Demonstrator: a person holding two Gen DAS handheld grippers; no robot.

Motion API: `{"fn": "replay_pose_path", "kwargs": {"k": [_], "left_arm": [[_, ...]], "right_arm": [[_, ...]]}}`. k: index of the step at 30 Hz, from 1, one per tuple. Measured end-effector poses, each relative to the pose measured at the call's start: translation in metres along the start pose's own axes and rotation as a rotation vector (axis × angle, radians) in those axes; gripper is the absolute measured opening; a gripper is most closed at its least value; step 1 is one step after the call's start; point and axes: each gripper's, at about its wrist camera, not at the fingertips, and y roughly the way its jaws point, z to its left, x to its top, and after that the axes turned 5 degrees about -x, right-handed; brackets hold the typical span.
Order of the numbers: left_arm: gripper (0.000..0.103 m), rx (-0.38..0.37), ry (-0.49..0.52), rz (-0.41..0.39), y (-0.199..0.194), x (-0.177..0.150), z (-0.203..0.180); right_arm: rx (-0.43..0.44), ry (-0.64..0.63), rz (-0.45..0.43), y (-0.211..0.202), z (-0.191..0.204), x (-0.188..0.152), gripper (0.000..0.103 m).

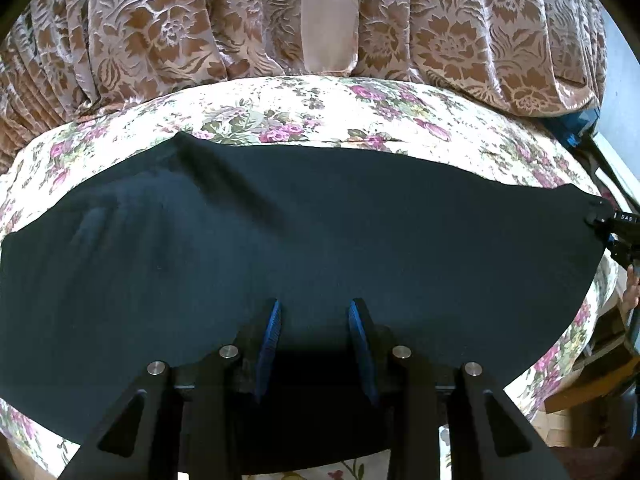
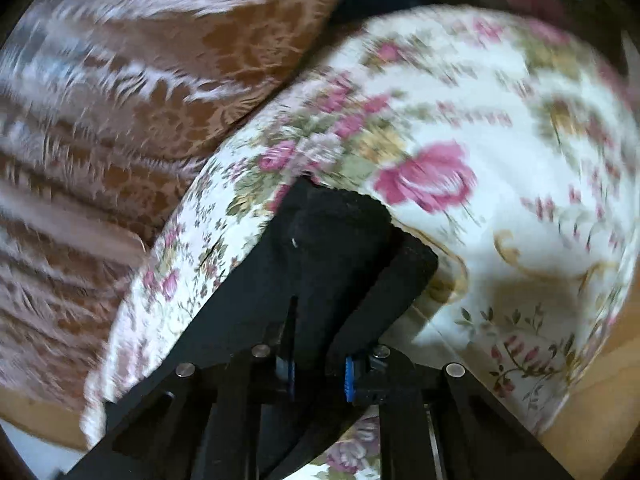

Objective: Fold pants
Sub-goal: 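Grasp the pants leg end with the right tool and lift it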

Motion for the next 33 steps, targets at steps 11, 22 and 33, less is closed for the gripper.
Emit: {"fn": "replay_pose_path", "kwargs": {"k": [11, 22, 33], "left_arm": [[0.035, -0.049, -0.088, -0.055, -0.027, 0.003, 0.023], [0.035, -0.028, -0.193, -0.077, -0.043, -0.014, 0.067], [0.035, -0.043, -0.279, -0.083, -0.049, -0.026, 0.100]], "right_arm": [[-0.151, -0.565, -0.106, -0.027, 0.151, -0.046, 0.016], [-0.118, -0.917, -0.173, -0.034, 0.269, -0.131, 0.016], [-0.050, -1.074, -0.127, -0.027, 0.321, -0.201, 0.016]]}}
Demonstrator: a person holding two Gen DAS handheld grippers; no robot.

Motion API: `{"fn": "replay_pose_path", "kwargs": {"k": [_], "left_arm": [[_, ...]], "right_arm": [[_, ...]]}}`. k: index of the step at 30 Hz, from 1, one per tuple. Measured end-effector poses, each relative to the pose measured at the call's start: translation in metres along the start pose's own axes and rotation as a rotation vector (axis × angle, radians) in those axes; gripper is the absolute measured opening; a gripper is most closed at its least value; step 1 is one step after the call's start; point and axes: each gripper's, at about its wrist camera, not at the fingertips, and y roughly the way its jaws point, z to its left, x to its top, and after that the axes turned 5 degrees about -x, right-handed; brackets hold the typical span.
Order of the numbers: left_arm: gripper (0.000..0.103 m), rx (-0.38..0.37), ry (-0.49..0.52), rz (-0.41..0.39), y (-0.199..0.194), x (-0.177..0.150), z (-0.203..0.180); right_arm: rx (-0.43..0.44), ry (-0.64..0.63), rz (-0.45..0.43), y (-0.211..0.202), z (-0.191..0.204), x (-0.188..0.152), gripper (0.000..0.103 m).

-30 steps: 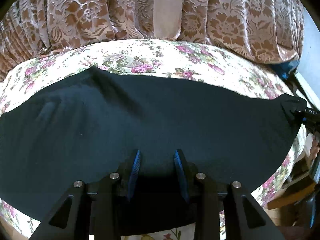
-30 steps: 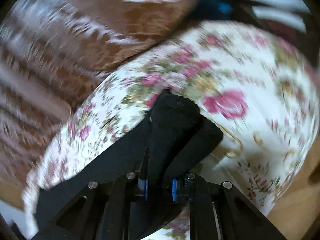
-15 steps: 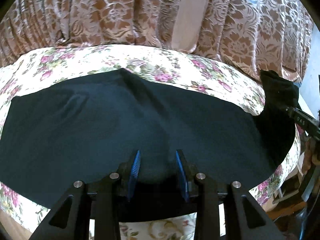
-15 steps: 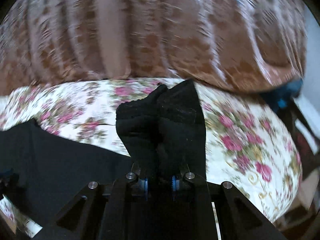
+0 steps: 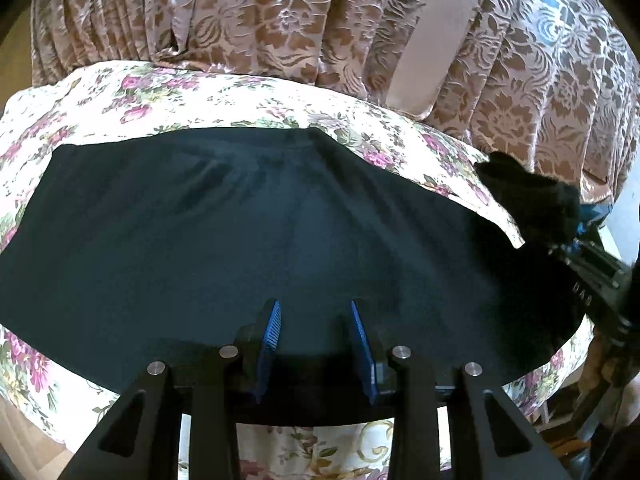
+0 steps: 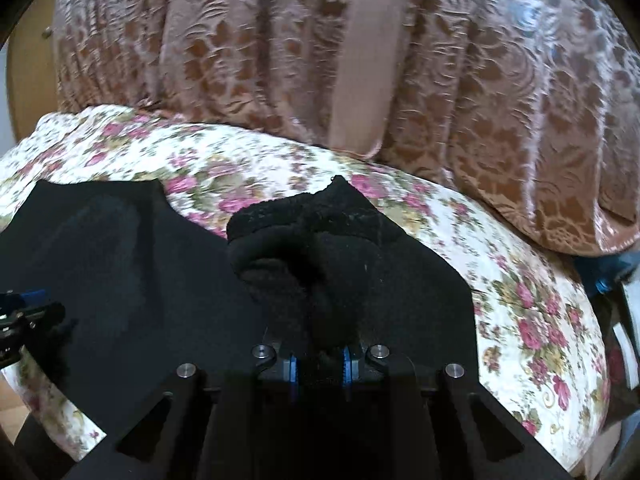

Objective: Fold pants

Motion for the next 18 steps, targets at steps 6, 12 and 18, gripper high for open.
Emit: {"fn": "replay_pose_path", "kwargs": {"k": [6, 12, 18], "left_arm": [[0.035, -0.112, -0.076, 0.018, -0.002, 0.005, 0.013], [0.035, -0.263, -0.144, 0.041, -0.001, 0.011, 0.022], [0.052, -0.437, -0.251, 0.110, 0.016, 0.022, 0.026]], "right_arm": [[0.083, 0.018, 0.016, 0.000, 0.013, -0.003, 0.016], [0.353, 0.227, 0.017, -0.008, -0.006, -0.016, 0.016], [0.409, 0.096, 0.042, -0.009, 0.035, -0.022, 0.030]]}}
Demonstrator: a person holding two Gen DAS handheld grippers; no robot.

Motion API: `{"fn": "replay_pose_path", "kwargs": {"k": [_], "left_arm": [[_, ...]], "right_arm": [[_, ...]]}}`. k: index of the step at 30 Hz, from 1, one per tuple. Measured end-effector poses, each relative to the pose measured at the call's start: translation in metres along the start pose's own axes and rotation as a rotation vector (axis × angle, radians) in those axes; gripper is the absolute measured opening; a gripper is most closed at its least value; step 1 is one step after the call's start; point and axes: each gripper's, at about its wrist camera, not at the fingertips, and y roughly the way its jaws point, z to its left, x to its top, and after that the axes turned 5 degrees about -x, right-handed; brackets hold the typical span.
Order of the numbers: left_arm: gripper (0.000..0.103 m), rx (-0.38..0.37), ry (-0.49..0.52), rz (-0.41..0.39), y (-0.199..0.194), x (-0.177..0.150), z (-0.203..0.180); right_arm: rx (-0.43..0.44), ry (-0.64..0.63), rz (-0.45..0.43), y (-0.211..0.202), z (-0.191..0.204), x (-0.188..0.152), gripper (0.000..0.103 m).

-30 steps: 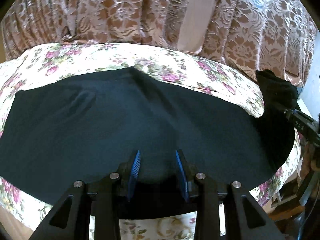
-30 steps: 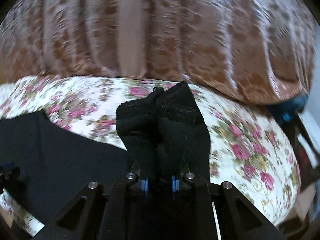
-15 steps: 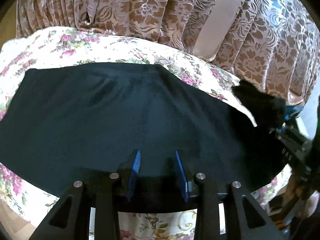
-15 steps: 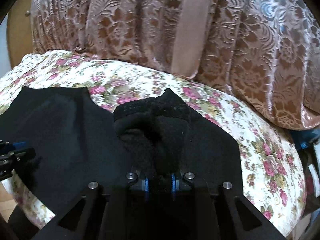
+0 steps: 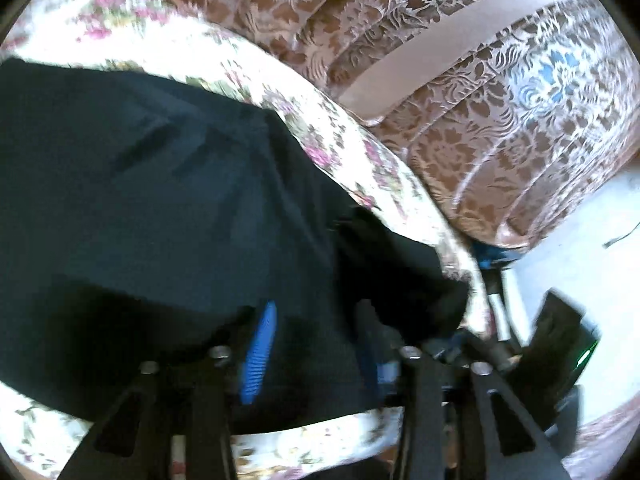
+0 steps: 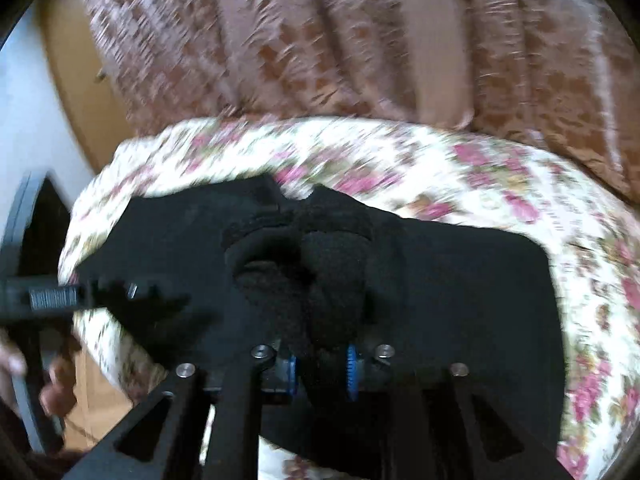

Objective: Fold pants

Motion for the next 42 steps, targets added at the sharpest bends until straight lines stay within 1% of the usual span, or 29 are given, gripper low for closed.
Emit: {"fn": "replay_pose_path", "kwargs": {"k": [1, 3, 4, 6, 10, 14, 16, 18, 20, 21, 22, 23, 27, 30, 31, 33, 35, 36, 37, 38, 40, 42], "left_arm": [[0.055, -0.013, -0.020, 0.005, 0.002, 0.002, 0.001], [0.058, -0.059, -0.041, 0.026, 0.007, 0.006, 0.001], [0.060, -0.084, -0.055, 0.047, 0.012, 0.008, 0.001], [0.065, -0.115, -0.085, 0.070, 0.020, 0.012, 0.001], [0.066, -0.180, -0.121, 0.125, 0.040, 0.015, -0.003], [0.066, -0.180, -0.130, 0.185, 0.062, 0.013, -0.007], [0.064, -0.184, -0.123, 0.218, 0.075, 0.012, -0.011], [0.063, -0.171, -0.109, 0.234, 0.082, 0.012, -0.015], [0.047, -0.164, -0.087, 0.249, 0.088, 0.012, -0.019], [0.026, -0.163, -0.073, 0.256, 0.091, 0.012, -0.022], [0.020, -0.149, -0.056, 0.250, 0.092, 0.013, -0.025], [0.020, -0.148, -0.046, 0.241, 0.091, 0.014, -0.027], [0.017, -0.236, -0.011, 0.188, 0.076, 0.027, -0.051], [0.016, -0.308, 0.030, 0.154, 0.060, 0.036, -0.073], [0.016, -0.337, 0.058, 0.135, 0.051, 0.040, -0.085], [0.015, -0.348, 0.095, 0.106, 0.040, 0.043, -0.097], [0.015, -0.335, 0.120, 0.080, 0.027, 0.045, -0.100], [0.015, -0.313, 0.135, 0.076, 0.024, 0.045, -0.096], [0.015, -0.263, 0.142, 0.077, 0.024, 0.043, -0.089], [0.015, -0.230, 0.138, 0.084, 0.027, 0.041, -0.083], [0.015, -0.132, 0.108, 0.117, 0.037, 0.033, -0.059], [0.015, -0.069, 0.079, 0.145, 0.046, 0.024, -0.039]], "right_arm": [[0.014, -0.021, 0.015, 0.005, 0.007, -0.003, 0.044], [0.035, -0.048, 0.034, 0.009, 0.015, -0.008, 0.060], [0.071, -0.043, 0.036, 0.008, 0.016, -0.011, 0.060], [0.111, -0.032, 0.039, 0.003, 0.014, -0.014, 0.061], [0.118, 0.017, 0.043, -0.019, -0.005, -0.028, 0.062], [0.054, 0.118, 0.055, -0.050, -0.044, -0.050, 0.062], [0.008, 0.170, 0.059, -0.067, -0.065, -0.062, 0.062], [-0.063, 0.223, 0.070, -0.081, -0.084, -0.076, 0.063], [-0.119, 0.289, 0.089, -0.090, -0.105, -0.093, 0.063], [-0.138, 0.330, 0.103, -0.092, -0.115, -0.101, 0.063], [-0.153, 0.350, 0.111, -0.093, -0.121, -0.104, 0.063], [-0.171, 0.371, 0.119, -0.092, -0.126, -0.109, 0.063], [-0.177, 0.384, 0.128, -0.080, -0.126, -0.113, 0.063], [-0.170, 0.392, 0.103, -0.070, -0.125, -0.107, 0.063], [-0.174, 0.396, 0.095, -0.068, -0.124, -0.104, 0.063], [-0.191, 0.401, 0.073, -0.061, -0.124, -0.097, 0.062], [-0.209, 0.411, 0.053, -0.057, -0.122, -0.089, 0.048], [-0.201, 0.414, 0.040, -0.057, -0.122, -0.086, 0.035], [-0.204, 0.412, 0.037, -0.056, -0.121, -0.086, 0.034], [-0.203, 0.403, 0.040, -0.055, -0.119, -0.085, 0.034], [-0.198, 0.386, 0.067, -0.049, -0.115, -0.087, 0.034], [-0.192, 0.384, 0.091, -0.044, -0.115, -0.090, 0.034]]}}
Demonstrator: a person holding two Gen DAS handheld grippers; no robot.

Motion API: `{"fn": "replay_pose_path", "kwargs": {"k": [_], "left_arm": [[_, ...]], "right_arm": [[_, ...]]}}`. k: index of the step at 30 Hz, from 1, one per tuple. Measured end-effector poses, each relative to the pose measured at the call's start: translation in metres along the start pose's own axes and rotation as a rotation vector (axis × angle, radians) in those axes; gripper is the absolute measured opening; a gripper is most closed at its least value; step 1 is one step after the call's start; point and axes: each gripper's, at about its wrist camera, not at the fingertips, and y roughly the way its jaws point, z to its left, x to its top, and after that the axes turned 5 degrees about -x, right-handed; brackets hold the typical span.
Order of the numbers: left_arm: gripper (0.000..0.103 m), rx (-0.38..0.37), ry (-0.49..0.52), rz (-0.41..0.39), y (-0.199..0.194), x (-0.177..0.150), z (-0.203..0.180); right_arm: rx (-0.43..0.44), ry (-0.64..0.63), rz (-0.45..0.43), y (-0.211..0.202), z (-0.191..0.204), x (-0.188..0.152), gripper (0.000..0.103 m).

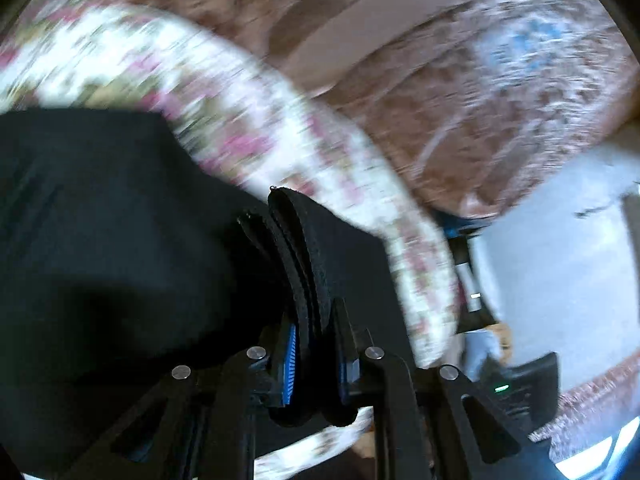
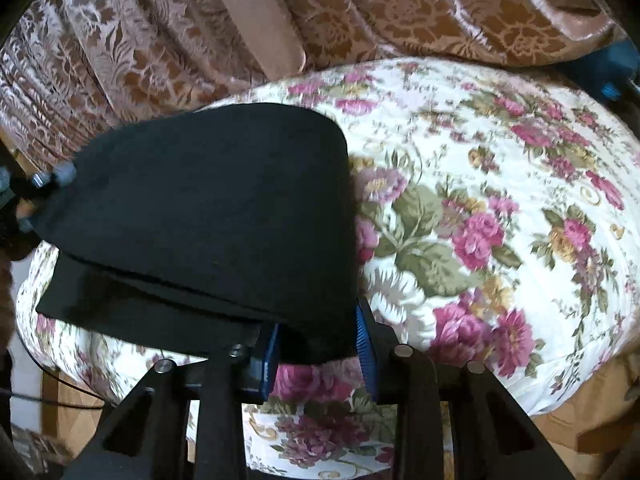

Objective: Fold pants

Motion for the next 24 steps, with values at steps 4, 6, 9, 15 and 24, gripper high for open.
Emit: {"fn": "replay_pose_path", "kwargs": {"k": [4, 6, 9, 15, 24], "left_arm": [[0.015, 0.083, -0.015, 0.010, 0.009, -0.018, 0.027], [0.015, 0.071, -0.008, -0.012, 0.006, -0.020, 0.027], [0.015, 0.099, 0.057, -0.031, 0.002, -0.021, 0.015], [0.015, 0.142, 0.174, -0.075, -0.006, -0.023, -0.008], [0.020, 0.267, 0.177, -0.060, 0.011, -0.032, 0.009]], "right_arm": [[0.043, 0.012, 0.083, 0.001, -0.011, -0.005, 0.043], [0.073, -0.040, 0.130, -0.008, -0.015, -0.008, 0.055], [0.112, -0.121, 0.142, -0.027, -0.015, -0.004, 0.057], [0.229, -0.149, 0.002, -0.043, 0.019, 0.044, 0.060], [0.354, -0.196, 0.013, 0.040, 0.118, 0.100, 0.060]]}}
